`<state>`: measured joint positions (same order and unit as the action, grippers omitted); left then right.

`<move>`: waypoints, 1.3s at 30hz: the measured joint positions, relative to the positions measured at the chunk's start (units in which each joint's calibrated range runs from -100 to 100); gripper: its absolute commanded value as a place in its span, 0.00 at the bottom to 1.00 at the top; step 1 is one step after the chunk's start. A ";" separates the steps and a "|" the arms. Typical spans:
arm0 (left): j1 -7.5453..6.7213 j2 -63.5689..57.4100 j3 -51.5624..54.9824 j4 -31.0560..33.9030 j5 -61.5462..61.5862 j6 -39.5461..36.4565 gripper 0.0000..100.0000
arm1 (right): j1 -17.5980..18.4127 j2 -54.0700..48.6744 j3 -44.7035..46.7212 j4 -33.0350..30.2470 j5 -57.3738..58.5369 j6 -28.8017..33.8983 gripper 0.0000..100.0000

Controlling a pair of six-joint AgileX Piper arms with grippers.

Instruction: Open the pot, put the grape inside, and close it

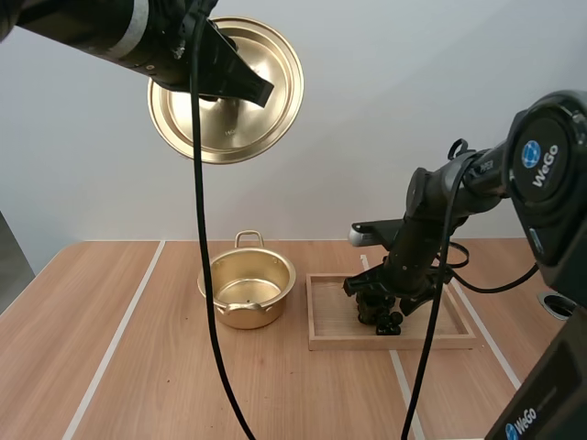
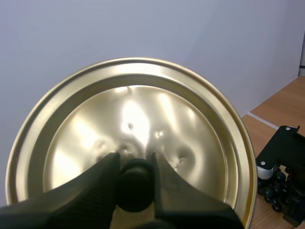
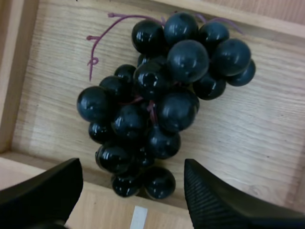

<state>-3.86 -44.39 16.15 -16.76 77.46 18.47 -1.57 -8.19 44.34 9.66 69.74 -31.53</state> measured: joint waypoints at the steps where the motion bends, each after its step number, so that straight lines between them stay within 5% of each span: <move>1: 0.00 0.00 0.00 -0.13 0.00 0.00 0.00 | 0.00 0.73 0.00 0.44 -0.49 -0.20 1.00; 12: 0.00 0.00 0.00 -0.35 0.00 0.00 0.00 | 0.00 6.35 0.00 1.03 -6.38 -1.61 0.97; 14: 0.00 0.00 0.00 -0.35 0.00 0.00 0.00 | 0.00 6.53 0.00 1.07 -6.86 -1.85 0.72; 18: 0.00 0.00 0.00 -0.35 0.00 0.00 0.00 | 0.00 6.58 0.00 2.44 -6.93 -1.97 0.04; 19: 0.00 0.00 0.00 -0.35 0.00 0.00 0.00 | 0.00 6.58 0.00 2.67 -6.74 -1.97 0.00; 39: 0.00 0.00 -0.70 -0.40 -0.17 0.00 0.00 | 0.00 -1.28 0.00 2.32 -5.50 -2.05 0.00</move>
<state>-3.86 -44.39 15.45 -17.16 77.29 18.47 -1.57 -9.46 44.34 11.99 64.24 -33.58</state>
